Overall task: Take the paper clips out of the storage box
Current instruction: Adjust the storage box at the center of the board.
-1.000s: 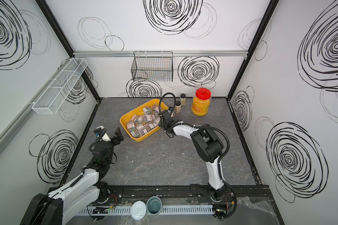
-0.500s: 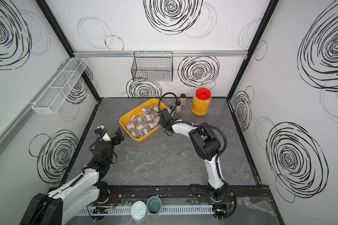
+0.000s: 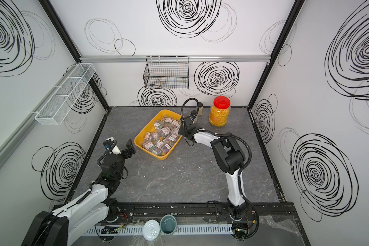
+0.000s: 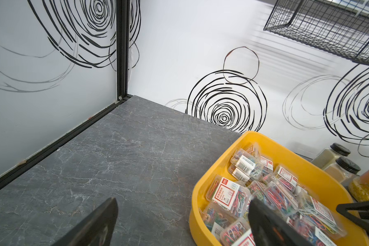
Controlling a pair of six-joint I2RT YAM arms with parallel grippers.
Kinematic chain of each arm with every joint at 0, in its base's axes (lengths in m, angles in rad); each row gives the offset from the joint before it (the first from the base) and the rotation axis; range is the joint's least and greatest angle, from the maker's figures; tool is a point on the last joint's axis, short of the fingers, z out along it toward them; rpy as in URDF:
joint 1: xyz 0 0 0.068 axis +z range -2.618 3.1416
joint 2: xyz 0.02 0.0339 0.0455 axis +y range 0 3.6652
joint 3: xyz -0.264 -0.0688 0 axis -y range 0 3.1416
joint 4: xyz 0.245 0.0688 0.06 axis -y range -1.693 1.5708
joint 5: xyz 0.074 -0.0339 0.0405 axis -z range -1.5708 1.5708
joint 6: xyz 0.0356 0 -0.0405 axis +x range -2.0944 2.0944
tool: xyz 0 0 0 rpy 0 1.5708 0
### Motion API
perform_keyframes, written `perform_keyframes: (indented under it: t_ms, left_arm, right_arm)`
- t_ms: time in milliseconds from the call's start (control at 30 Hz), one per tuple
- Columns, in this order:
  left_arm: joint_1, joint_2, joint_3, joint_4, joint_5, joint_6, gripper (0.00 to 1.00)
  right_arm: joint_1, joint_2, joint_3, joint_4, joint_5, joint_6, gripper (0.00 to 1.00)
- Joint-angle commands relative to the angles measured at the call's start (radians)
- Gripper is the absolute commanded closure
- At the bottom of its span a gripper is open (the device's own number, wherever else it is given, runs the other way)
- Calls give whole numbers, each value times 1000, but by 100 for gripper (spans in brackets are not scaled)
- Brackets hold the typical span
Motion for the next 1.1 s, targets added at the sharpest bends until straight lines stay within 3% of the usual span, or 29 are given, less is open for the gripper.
perform_keyframes:
  t_ms: [0, 200, 400, 667, 800, 933, 1067]
  left_arm:
    - [-6, -6, 21, 41, 8, 13, 1]
    - [-5, -26, 8, 47, 7, 12, 0]
    - [-7, -25, 7, 47, 6, 12, 0]
    - [-9, -14, 12, 50, 4, 14, 1]
    - [-9, -2, 19, 51, 5, 15, 1]
    - [-10, 12, 28, 51, 4, 18, 1]
    - [-13, 20, 33, 48, 4, 20, 1]
  right_arm:
    - [-10, -68, -52, -42, 42, -296, 95]
    - [-15, -128, -119, -23, 37, -451, 100]
    - [-54, -139, -146, 1, -66, -524, 100]
    - [-61, -33, -8, -69, -28, -531, 100]
    - [-67, -12, 38, -95, -19, -510, 93]
    - [-69, -48, 22, -91, -8, -479, 75]
    - [-68, -126, -21, -107, 25, -419, 65]
